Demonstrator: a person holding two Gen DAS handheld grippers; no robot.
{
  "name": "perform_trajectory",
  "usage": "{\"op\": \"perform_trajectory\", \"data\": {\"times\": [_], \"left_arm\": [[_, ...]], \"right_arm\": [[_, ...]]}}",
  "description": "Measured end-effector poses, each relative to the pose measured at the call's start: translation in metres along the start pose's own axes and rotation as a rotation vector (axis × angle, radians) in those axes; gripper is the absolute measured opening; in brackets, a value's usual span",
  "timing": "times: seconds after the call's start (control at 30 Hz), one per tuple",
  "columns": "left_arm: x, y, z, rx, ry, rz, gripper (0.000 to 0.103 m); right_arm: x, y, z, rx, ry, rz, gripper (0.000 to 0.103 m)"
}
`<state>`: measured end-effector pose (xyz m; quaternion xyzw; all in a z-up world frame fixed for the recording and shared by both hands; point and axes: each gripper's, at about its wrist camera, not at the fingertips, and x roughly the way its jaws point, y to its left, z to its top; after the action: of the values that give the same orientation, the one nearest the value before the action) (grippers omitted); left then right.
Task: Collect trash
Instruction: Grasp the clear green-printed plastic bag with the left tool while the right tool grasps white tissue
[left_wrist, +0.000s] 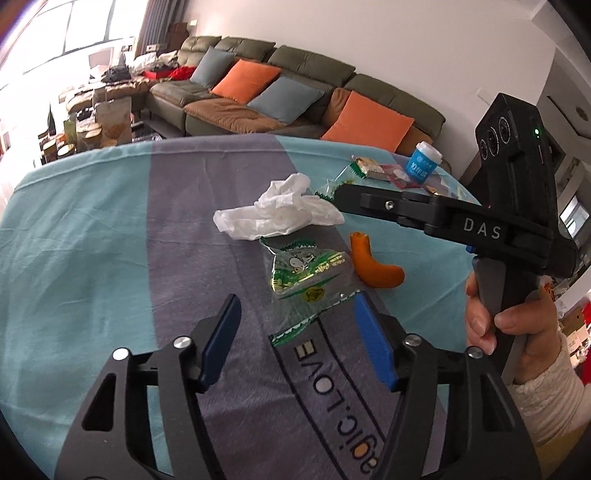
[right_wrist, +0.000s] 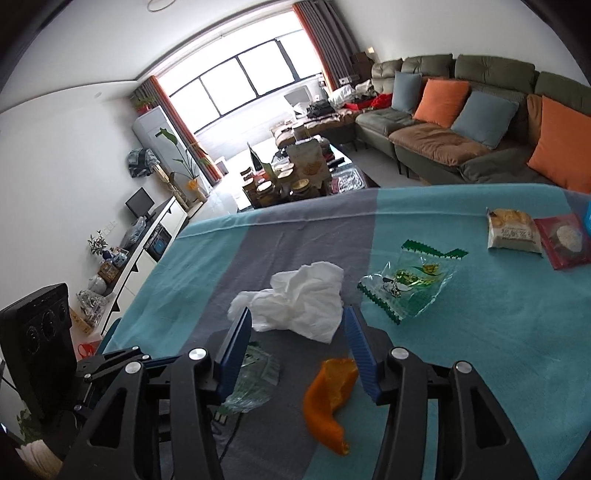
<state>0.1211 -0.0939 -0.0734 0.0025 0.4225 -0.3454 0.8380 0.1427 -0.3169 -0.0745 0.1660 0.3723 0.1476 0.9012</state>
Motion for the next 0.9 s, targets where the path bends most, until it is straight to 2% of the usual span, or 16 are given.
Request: {"op": "perform_trajectory", "data": {"times": [0.1, 0.2, 0.33, 0.43, 0.47, 0.5, 0.57, 0.6, 0.77, 0.9], "left_arm": [[0.005, -0.002, 0.001, 0.000, 0.010, -0.008, 0.055], [0.010, -0.001, 0.002, -0.013, 0.026, -0.025, 0.044], [0.015, -0.001, -0.001, -0.013, 0.045, -0.025, 0.024], [0.014, 0.000, -0.003, -0.016, 0.043, -0.024, 0.023], [0.013, 0.000, -0.004, -0.016, 0.040, -0.021, 0.023], [0.012, 0.000, -0.005, -0.017, 0.036, -0.021, 0.022], [0.010, 0.001, -0.004, -0.018, 0.028, -0.020, 0.018], [0.008, 0.001, -0.005, -0.014, 0.020, -0.011, 0.018], [-0.002, 0.002, -0.007, -0.009, -0.003, 0.003, 0.016], [-0.014, 0.001, -0.012, -0.001, -0.026, 0.026, 0.016]], "right_arm": [[0.008, -0.004, 0.002, 0.016, 0.017, 0.002, 0.057], [0.017, -0.007, 0.005, 0.024, 0.037, 0.000, 0.057], [0.028, -0.009, 0.006, 0.026, 0.069, 0.007, 0.057], [0.034, -0.011, 0.007, 0.026, 0.081, 0.011, 0.056], [0.034, -0.011, 0.006, 0.027, 0.082, 0.012, 0.053], [0.035, -0.011, 0.005, 0.027, 0.086, 0.016, 0.041], [0.036, -0.011, 0.004, 0.026, 0.087, 0.016, 0.026], [0.036, -0.013, 0.004, 0.027, 0.084, 0.019, 0.023], [0.028, -0.012, 0.004, 0.031, 0.050, 0.031, 0.009], [0.020, -0.009, 0.005, 0.029, 0.022, 0.048, 0.005]]}}
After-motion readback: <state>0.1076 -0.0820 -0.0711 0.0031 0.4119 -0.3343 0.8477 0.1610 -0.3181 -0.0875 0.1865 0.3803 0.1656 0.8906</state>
